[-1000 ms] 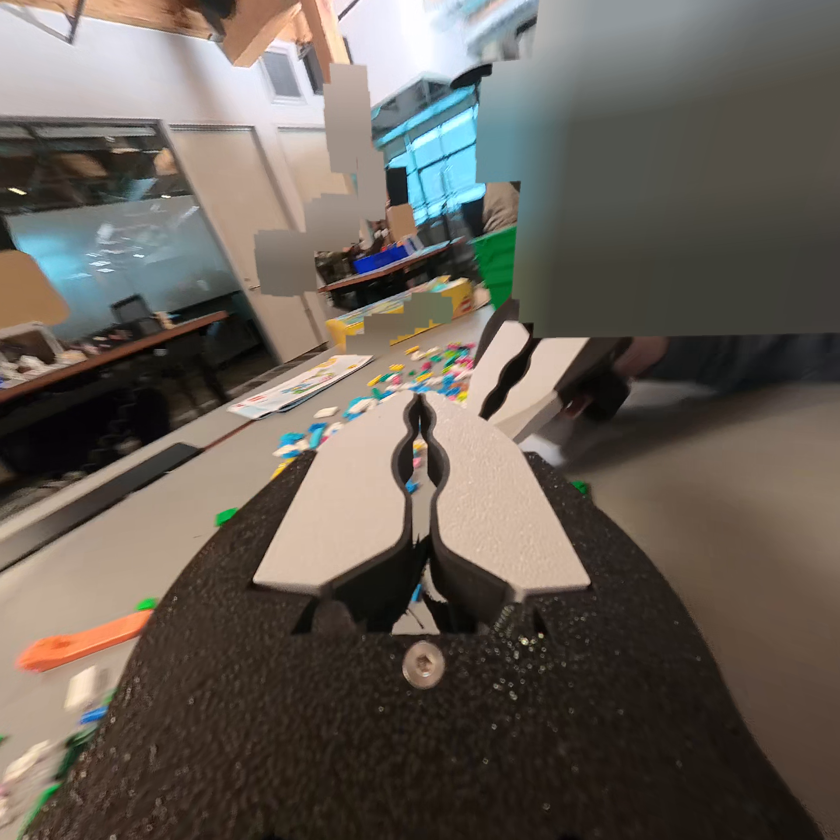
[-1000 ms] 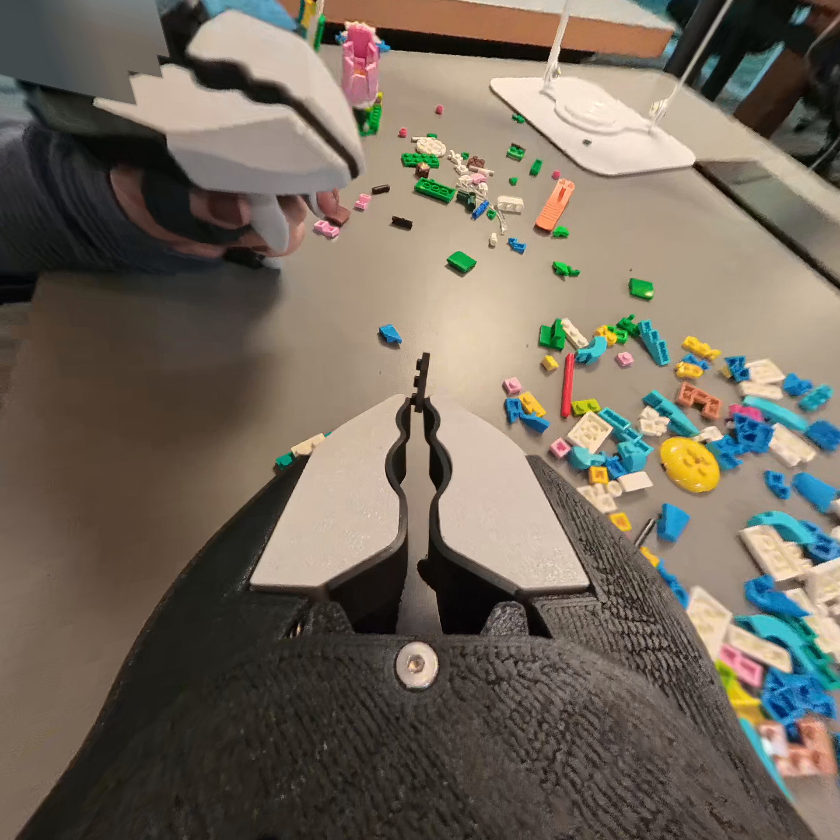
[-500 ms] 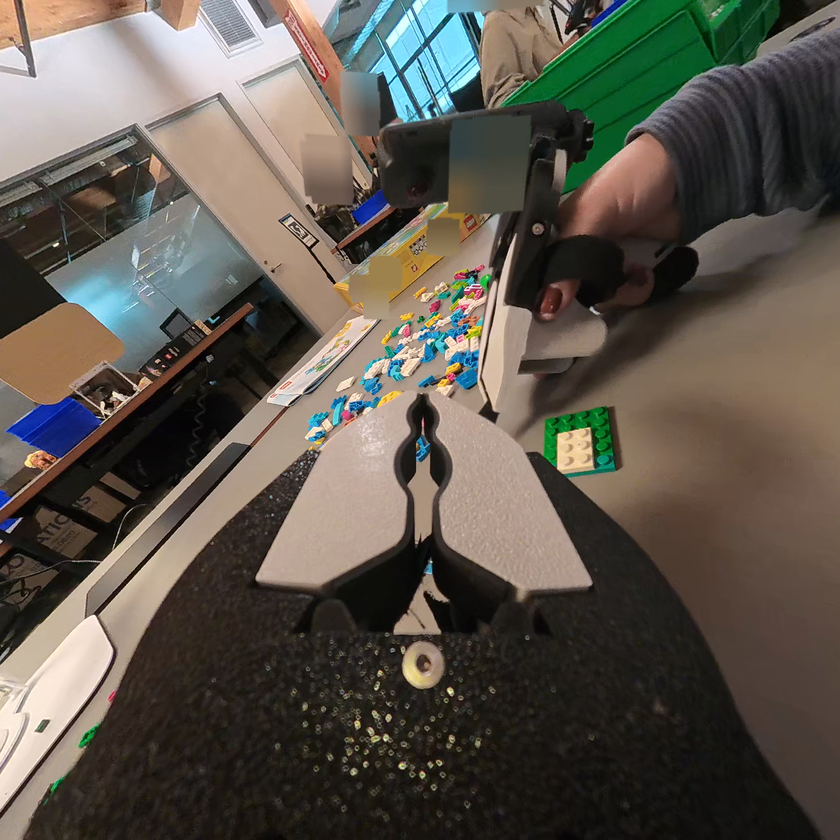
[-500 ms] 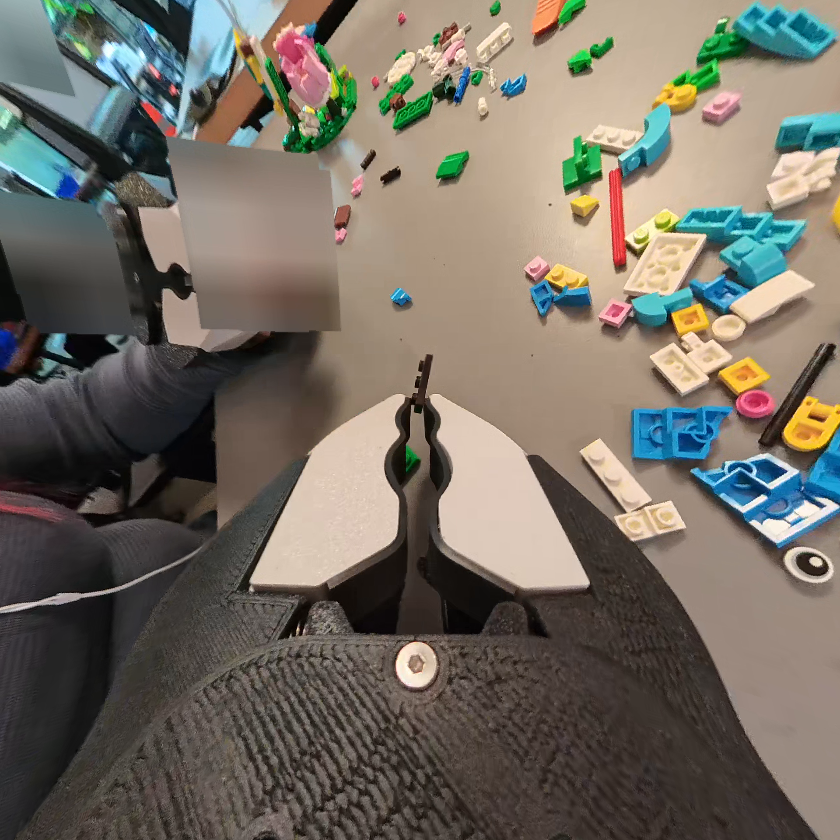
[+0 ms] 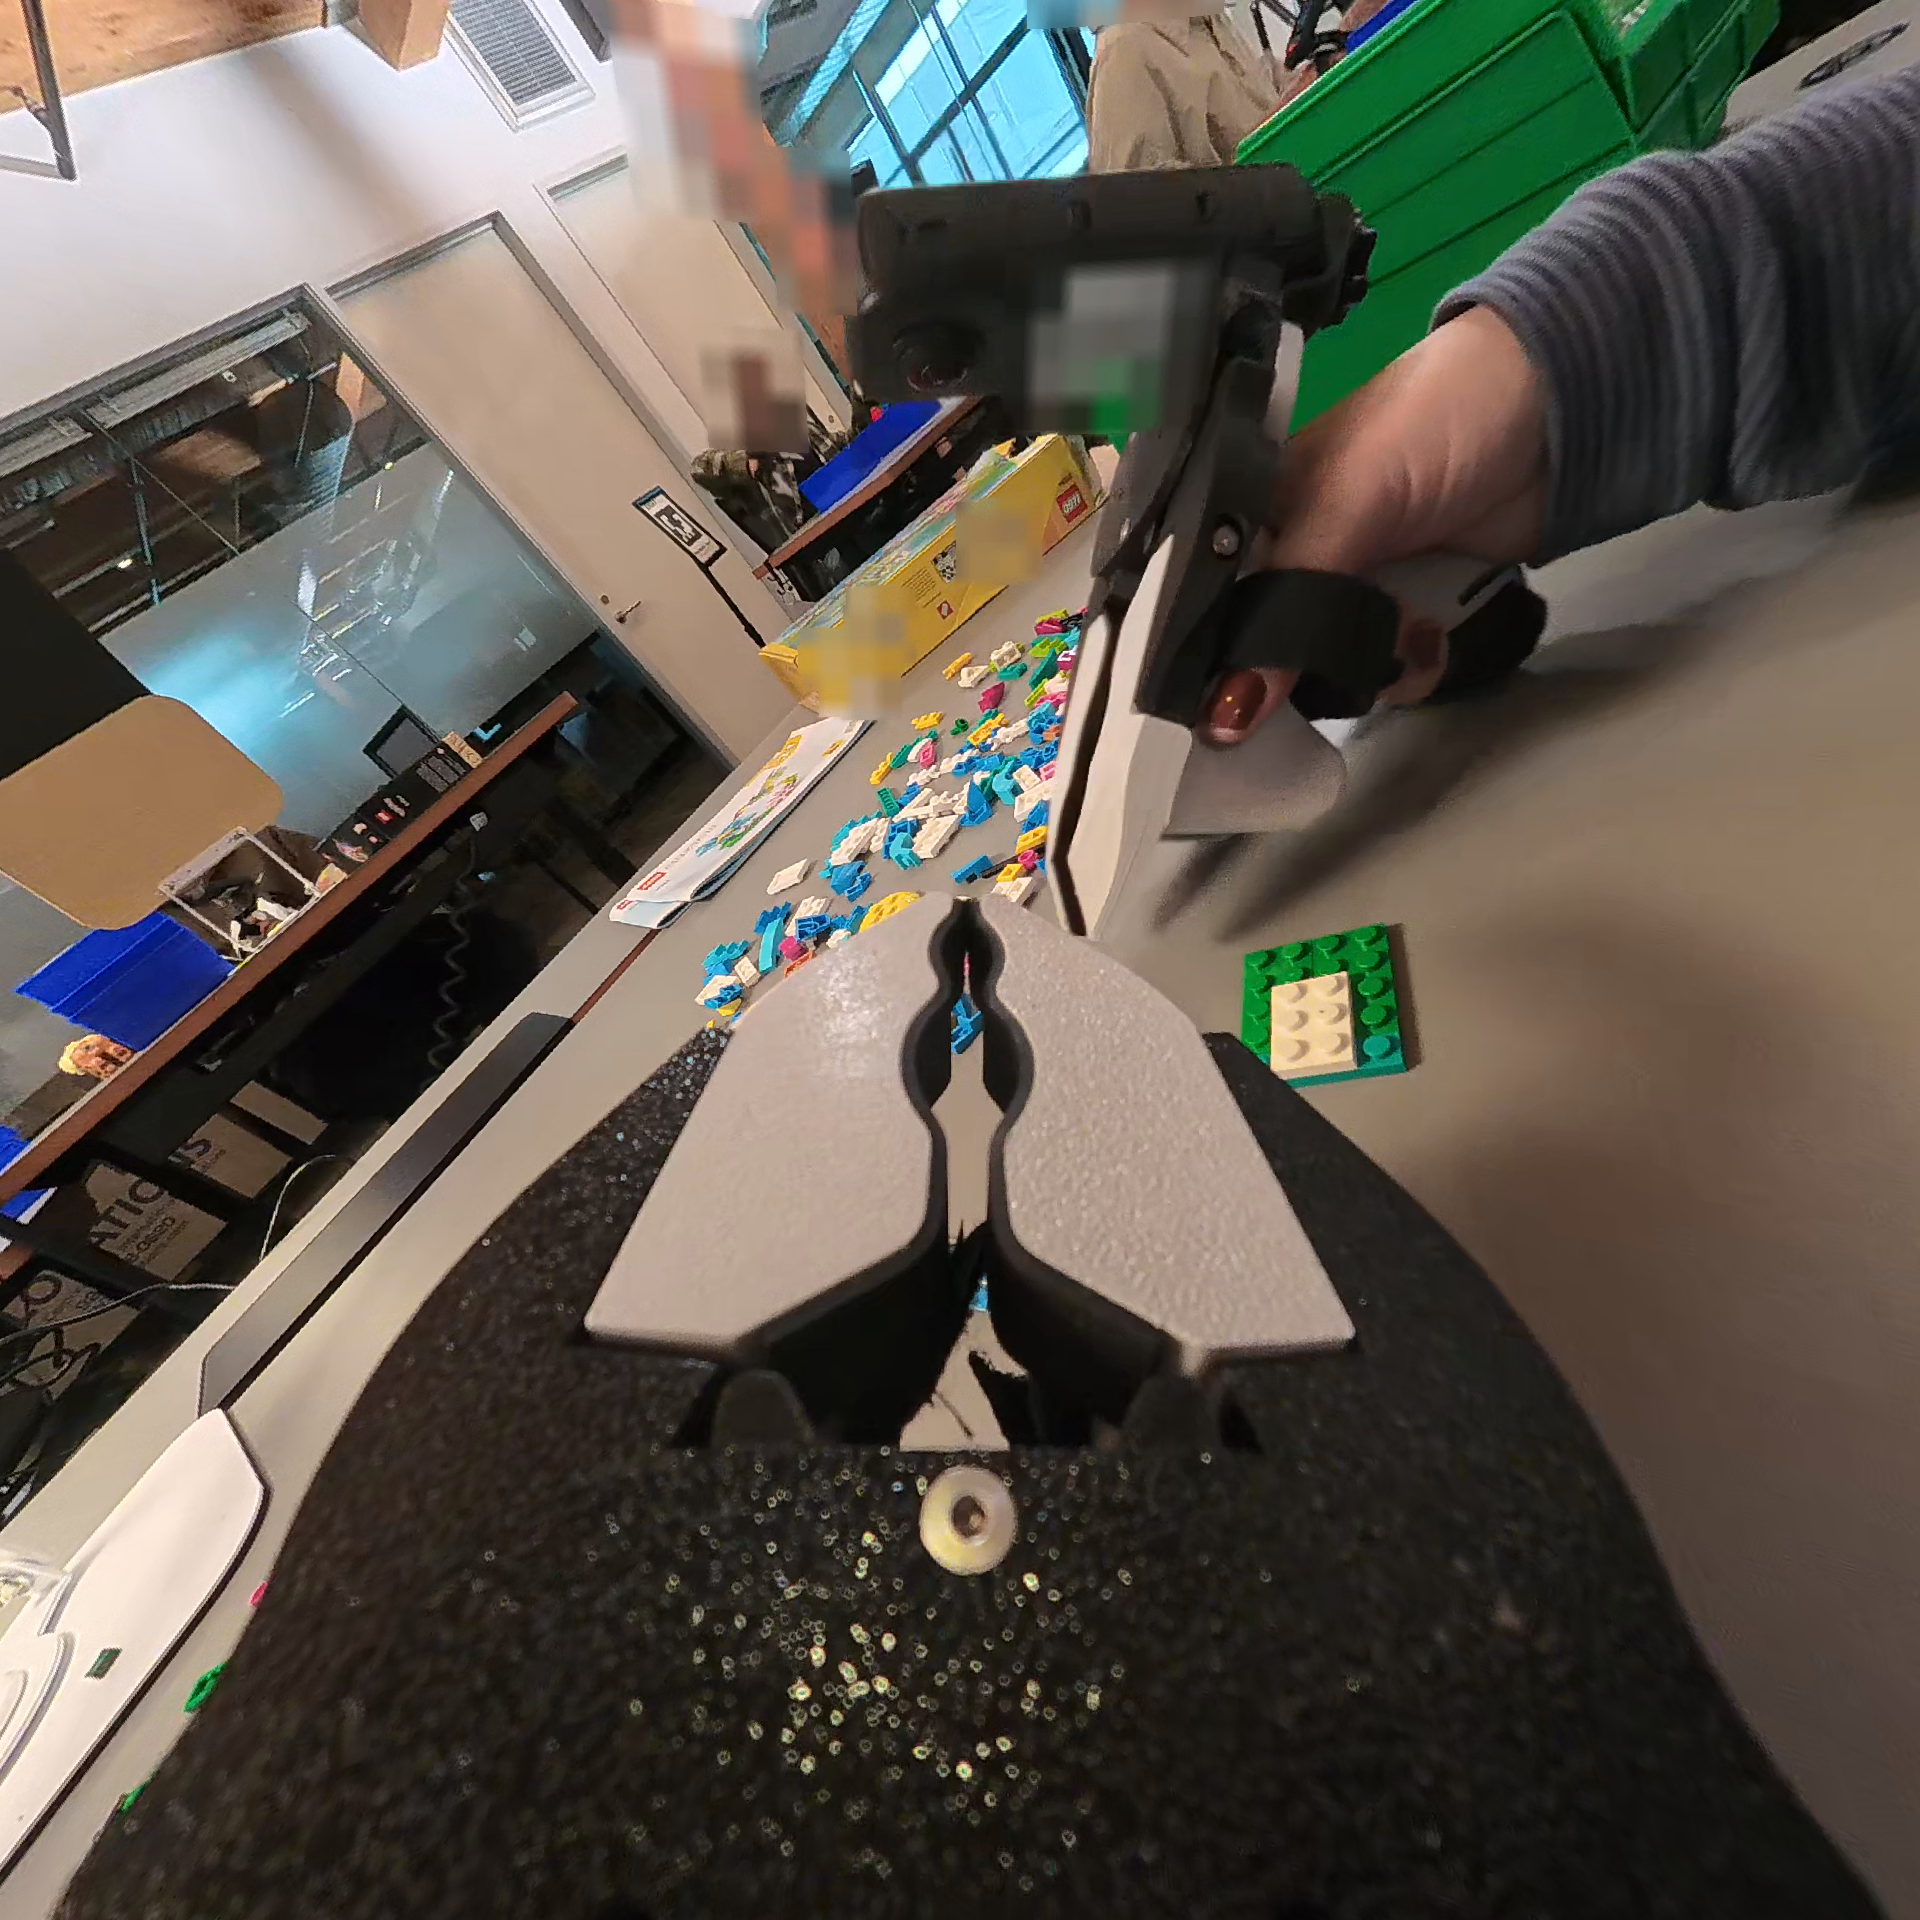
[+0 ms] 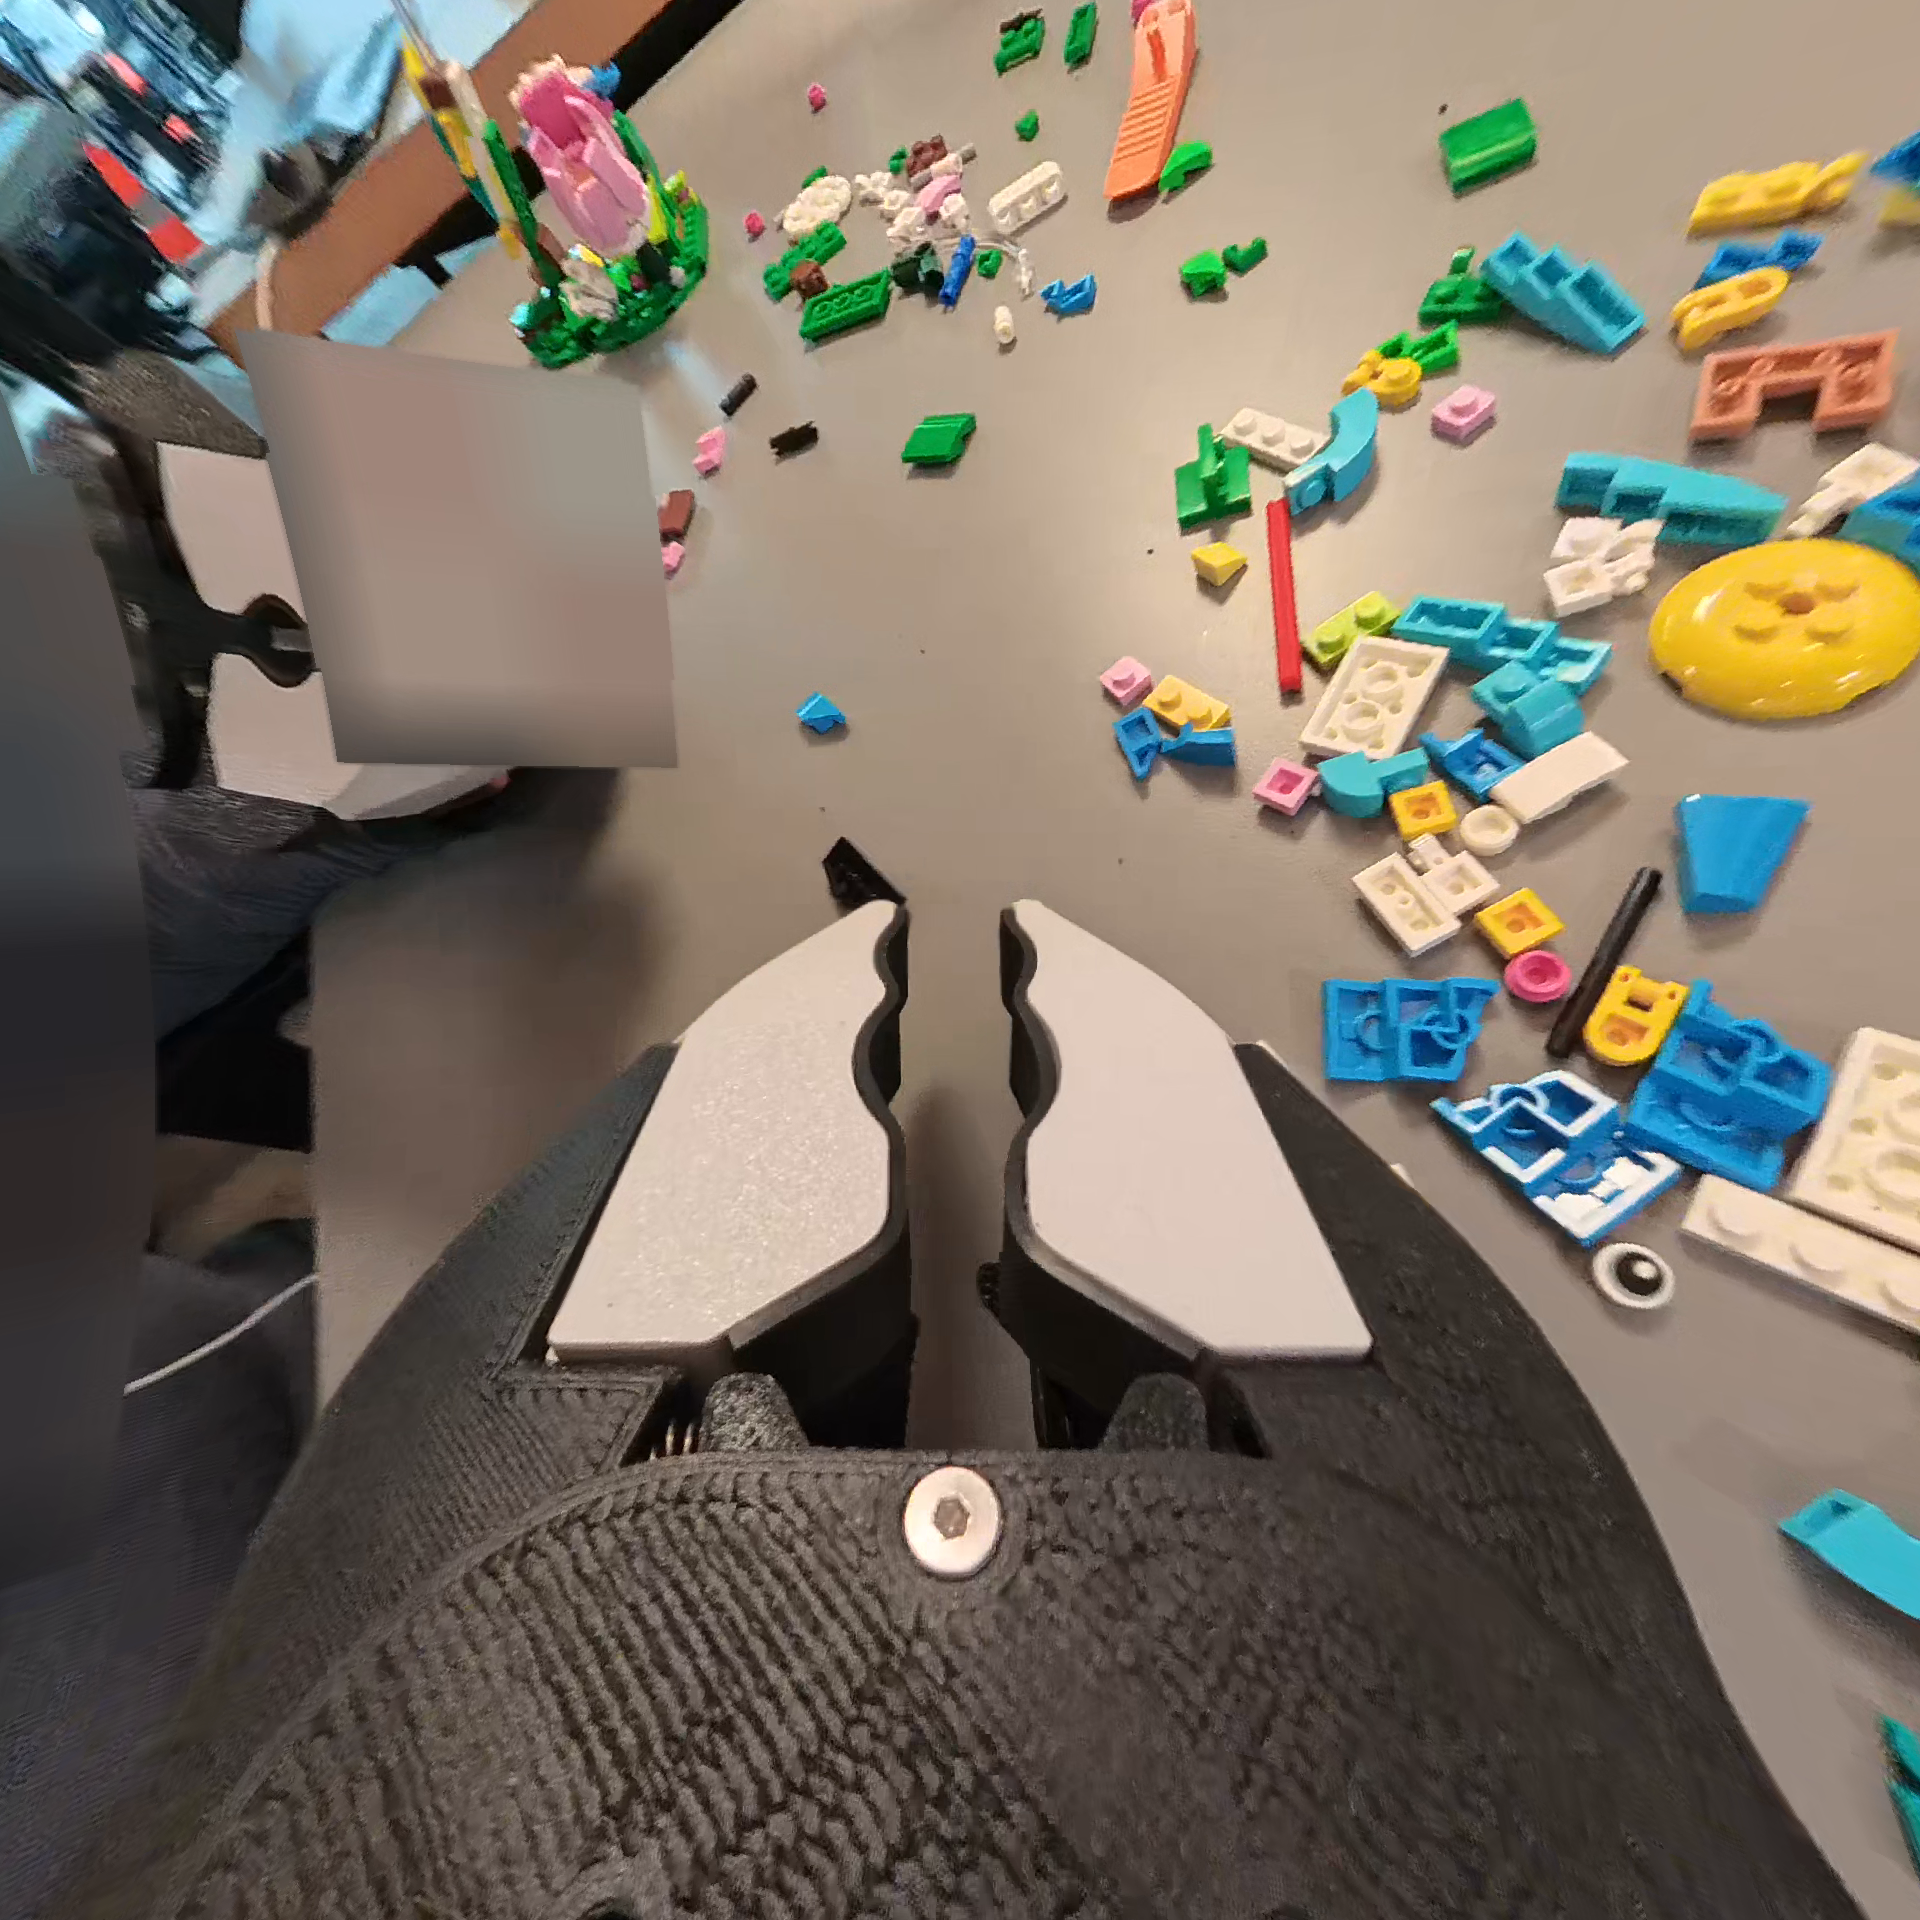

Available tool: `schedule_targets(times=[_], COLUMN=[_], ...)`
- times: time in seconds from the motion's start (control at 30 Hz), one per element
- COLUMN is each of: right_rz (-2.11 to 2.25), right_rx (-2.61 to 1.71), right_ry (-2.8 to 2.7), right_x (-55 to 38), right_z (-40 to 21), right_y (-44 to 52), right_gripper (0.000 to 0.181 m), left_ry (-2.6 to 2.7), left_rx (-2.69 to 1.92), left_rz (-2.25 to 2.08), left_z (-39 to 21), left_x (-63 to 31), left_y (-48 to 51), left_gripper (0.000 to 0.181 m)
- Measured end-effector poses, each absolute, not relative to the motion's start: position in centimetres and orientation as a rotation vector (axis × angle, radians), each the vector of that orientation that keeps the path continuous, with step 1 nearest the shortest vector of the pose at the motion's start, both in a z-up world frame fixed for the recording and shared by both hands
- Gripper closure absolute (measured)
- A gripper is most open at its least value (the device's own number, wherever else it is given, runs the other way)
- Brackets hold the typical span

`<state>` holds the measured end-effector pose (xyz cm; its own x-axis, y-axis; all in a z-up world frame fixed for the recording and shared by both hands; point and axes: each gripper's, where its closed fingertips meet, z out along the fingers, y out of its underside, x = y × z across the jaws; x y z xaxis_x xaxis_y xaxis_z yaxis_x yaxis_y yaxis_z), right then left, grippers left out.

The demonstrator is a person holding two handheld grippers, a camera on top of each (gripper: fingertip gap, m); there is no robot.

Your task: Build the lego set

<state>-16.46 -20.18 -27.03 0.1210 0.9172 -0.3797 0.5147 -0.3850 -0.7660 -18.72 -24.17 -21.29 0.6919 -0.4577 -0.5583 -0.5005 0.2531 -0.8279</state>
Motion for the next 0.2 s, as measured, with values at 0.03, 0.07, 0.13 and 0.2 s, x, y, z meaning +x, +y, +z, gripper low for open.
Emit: schedule_targets(times=[0.03, 0.07, 0.13, 0.2], right_rz=[1.136, 1.089, 1.009, 0.932], right_rx=[-1.936, -1.915, -1.853, -1.783], right_ry=[-1.391, -1.404, -1.435, -1.456], right_x=[-16.48, -16.49, -16.57, -16.70], right_z=[-27.10, -27.11, -26.96, -26.65], right_y=[-19.91, -19.69, -19.46, -19.23], right_gripper=[0.164, 0.162, 0.162, 0.162], left_ry=[0.879, 0.881, 0.884, 0.898], left_rx=[-1.368, -1.371, -1.379, -1.409], left_rz=[0.034, 0.035, 0.047, 0.056], left_z=[-21.32, -21.37, -21.51, -21.92], left_x=[-18.71, -18.69, -18.70, -18.68], left_y=[-24.17, -24.15, -24.04, -23.86], left_gripper=[0.181, 0.181, 0.181, 0.181])
